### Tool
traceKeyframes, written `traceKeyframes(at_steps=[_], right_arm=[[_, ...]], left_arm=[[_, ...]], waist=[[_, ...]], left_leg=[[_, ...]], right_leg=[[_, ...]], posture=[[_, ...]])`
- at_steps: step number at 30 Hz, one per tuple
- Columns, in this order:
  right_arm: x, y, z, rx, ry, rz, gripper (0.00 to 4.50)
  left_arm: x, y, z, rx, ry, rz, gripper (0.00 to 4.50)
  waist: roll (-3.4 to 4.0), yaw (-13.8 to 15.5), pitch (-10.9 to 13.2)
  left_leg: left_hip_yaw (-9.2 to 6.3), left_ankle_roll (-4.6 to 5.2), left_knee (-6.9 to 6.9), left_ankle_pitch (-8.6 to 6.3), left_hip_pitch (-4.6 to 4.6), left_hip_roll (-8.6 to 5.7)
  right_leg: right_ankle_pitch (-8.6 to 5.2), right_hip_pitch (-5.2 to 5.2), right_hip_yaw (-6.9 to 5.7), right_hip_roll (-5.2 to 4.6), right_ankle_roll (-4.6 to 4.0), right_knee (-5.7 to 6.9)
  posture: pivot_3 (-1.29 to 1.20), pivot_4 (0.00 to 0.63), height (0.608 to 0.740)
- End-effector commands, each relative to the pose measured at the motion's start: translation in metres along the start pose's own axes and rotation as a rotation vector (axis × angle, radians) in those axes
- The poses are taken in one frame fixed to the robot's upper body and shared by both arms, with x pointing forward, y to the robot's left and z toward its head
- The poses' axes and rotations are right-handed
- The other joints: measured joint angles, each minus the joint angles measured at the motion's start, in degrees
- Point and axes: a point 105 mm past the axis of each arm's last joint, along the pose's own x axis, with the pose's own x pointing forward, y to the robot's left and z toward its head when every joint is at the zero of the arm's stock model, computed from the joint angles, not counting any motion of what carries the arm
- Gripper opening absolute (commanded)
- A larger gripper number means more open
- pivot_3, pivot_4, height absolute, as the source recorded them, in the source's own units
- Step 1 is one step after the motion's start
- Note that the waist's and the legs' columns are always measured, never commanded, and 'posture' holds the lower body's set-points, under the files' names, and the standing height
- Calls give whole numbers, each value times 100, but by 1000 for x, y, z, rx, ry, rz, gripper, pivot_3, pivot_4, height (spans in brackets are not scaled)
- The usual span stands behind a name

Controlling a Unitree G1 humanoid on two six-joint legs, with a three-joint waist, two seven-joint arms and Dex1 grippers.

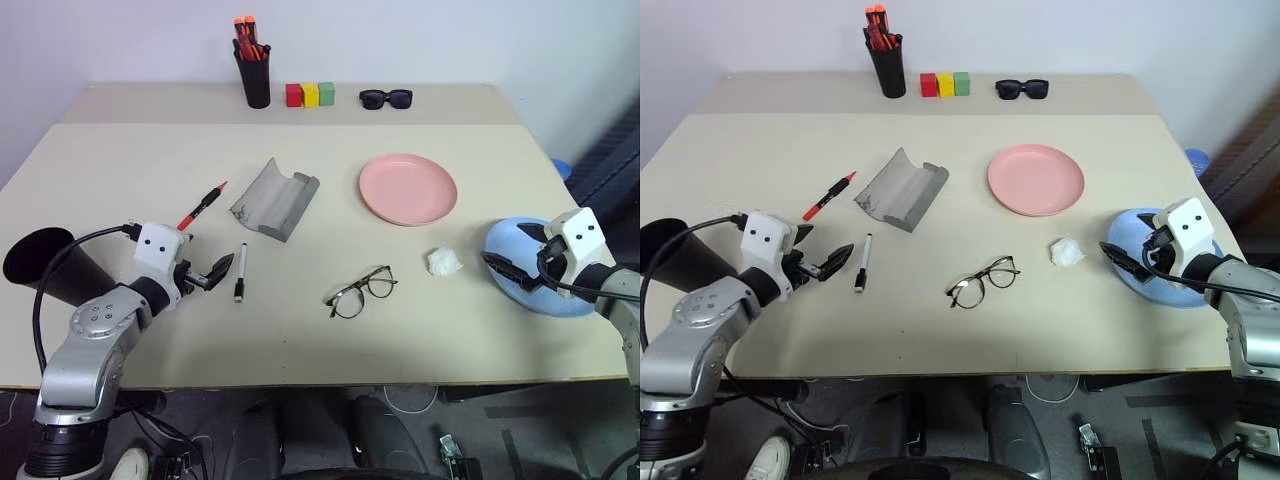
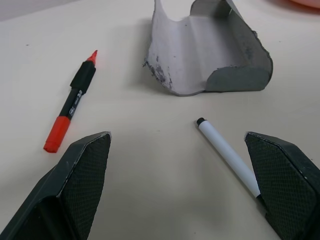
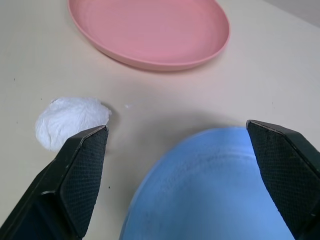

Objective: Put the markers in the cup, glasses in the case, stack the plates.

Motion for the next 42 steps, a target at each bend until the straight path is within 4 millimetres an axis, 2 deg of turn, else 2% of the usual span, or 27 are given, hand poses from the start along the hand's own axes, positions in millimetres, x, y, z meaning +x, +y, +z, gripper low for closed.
traceKeyframes(at_steps=[1,9,17,21,25,28,33,36,39,42], right_arm=[[3,-5,20,-47,-54,-7,4500],[7,-3,28,-62,-72,2,4500],[28,21,46,-89,-131,63,4500],[45,61,69,-107,-215,172,4500],[54,105,82,-141,-244,311,4500],[55,140,87,-192,-259,423,4500],[59,169,90,-182,-279,511,4500],[62,180,90,-166,-289,539,4500],[64,188,94,-152,-309,564,4500],[65,193,94,-148,-315,579,4500]], left_arm=[[-3,1,12,24,-45,16,4396],[1,-4,13,27,-43,-1,4396],[7,-23,18,40,-24,-78,4396],[22,-39,21,42,35,-120,4396],[31,-34,21,23,136,-55,4396],[31,-25,16,-45,285,34,4396],[26,-27,6,-110,492,70,4396],[29,-42,1,-170,508,7,4396],[29,-45,-8,-219,531,0,4396],[26,-43,-16,-240,557,27,3515]], waist=[[0,0,0],[0,12,0],[0,0,0],[0,4,0],[0,7,0],[-1,22,0],[-3,15,-1],[-3,17,-1],[-2,23,-2],[-3,24,-4]], left_leg=[[0,0,0,0,0,0],[-1,0,0,0,0,0],[-2,0,2,0,0,0],[-3,0,4,0,0,0],[-8,0,4,0,-2,0],[-12,0,5,0,-5,-1],[-15,0,8,0,-5,-2],[-15,0,8,0,-5,-2],[-15,-1,9,1,-3,-2],[-15,-2,10,1,-2,-2]], right_leg=[[0,0,0,0,0,0],[0,1,0,0,0,0],[1,1,0,2,1,2],[1,1,0,2,2,4],[1,2,-2,4,2,6],[1,2,-5,4,3,6],[1,2,-6,5,3,8],[1,1,-7,5,3,10],[1,2,-7,3,3,13],[1,2,-7,3,3,15]], posture=[[0,150,722],[0,150,722],[0,150,722],[0,150,722],[0,150,722],[0,150,722],[0,150,722],[0,150,722],[0,150,722],[0,150,722]])
